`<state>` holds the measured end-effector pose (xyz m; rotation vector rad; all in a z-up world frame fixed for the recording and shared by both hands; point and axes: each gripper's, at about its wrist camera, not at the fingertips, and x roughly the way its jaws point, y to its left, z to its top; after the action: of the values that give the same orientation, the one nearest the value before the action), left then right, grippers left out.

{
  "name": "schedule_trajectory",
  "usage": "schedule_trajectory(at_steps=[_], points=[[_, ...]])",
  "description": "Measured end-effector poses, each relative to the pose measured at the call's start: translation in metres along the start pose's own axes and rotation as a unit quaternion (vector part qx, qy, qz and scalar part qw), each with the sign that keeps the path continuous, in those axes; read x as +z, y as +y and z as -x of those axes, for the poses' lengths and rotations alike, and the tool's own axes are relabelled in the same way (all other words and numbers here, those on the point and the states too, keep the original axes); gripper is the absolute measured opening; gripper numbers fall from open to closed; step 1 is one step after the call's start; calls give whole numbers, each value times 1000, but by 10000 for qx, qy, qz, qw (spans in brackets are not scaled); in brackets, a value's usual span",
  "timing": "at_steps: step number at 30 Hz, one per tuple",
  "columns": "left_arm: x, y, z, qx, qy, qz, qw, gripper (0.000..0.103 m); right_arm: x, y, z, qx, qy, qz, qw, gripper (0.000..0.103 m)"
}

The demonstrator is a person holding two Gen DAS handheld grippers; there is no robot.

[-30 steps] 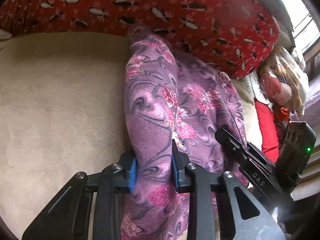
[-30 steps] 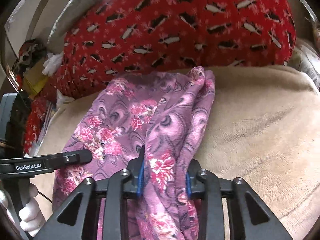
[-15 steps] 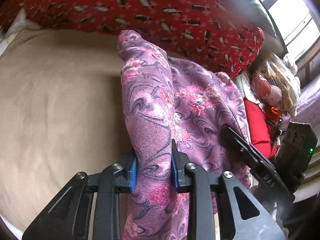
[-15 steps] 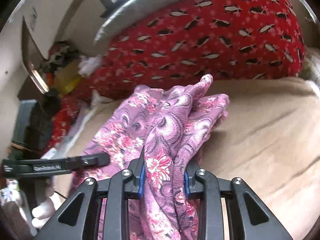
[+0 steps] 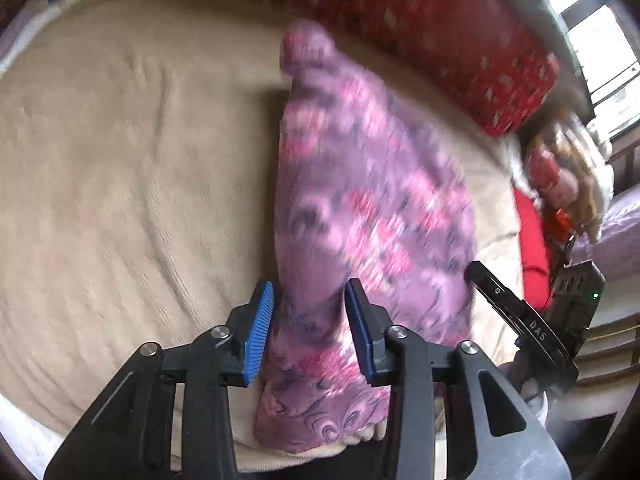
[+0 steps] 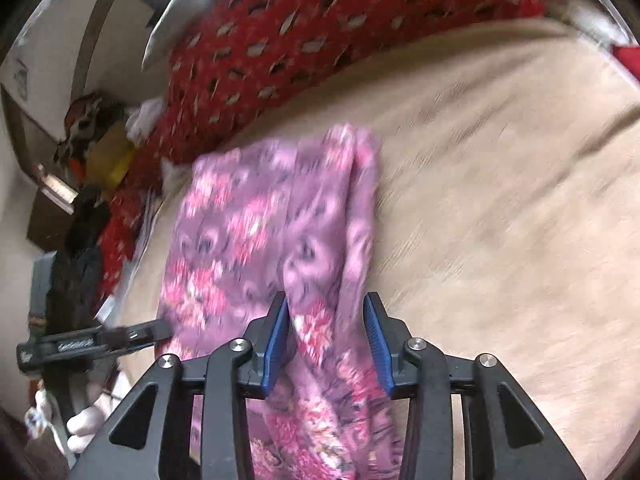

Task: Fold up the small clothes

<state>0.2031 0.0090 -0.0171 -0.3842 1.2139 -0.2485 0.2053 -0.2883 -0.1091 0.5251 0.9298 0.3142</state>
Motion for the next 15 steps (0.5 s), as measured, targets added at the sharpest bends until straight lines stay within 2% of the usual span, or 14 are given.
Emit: schedule_trajectory(at_steps=[2, 3, 5, 9, 11, 13, 15], points=[[10, -10, 11, -106, -297, -75, 9995, 35, 13, 10, 11, -109, -344, 119, 9993, 41], [18, -20, 12, -16, -405, -212, 9990, 37, 21, 16, 13, -60, -440, 232, 9987, 41], [31, -36, 4, 237, -507, -472, 9973, 43, 32, 37, 5, -95, -489, 602, 9969, 41], [58, -48, -39, 843, -408, -759, 9927, 44, 48, 60, -23, -390, -500, 1225, 9904, 39], [71, -44, -63, 1093, -263, -686, 9913, 44, 54, 51, -41, -648, -405, 1207, 9897, 38], [81, -38, -82, 1181, -175, -584, 9911, 50, 53, 32, -62, -864, -145, 1061, 9905, 35], [85, -38, -86, 1172, -201, -575, 9912, 50, 53, 19, -79, -812, 45, 906, 9926, 34]])
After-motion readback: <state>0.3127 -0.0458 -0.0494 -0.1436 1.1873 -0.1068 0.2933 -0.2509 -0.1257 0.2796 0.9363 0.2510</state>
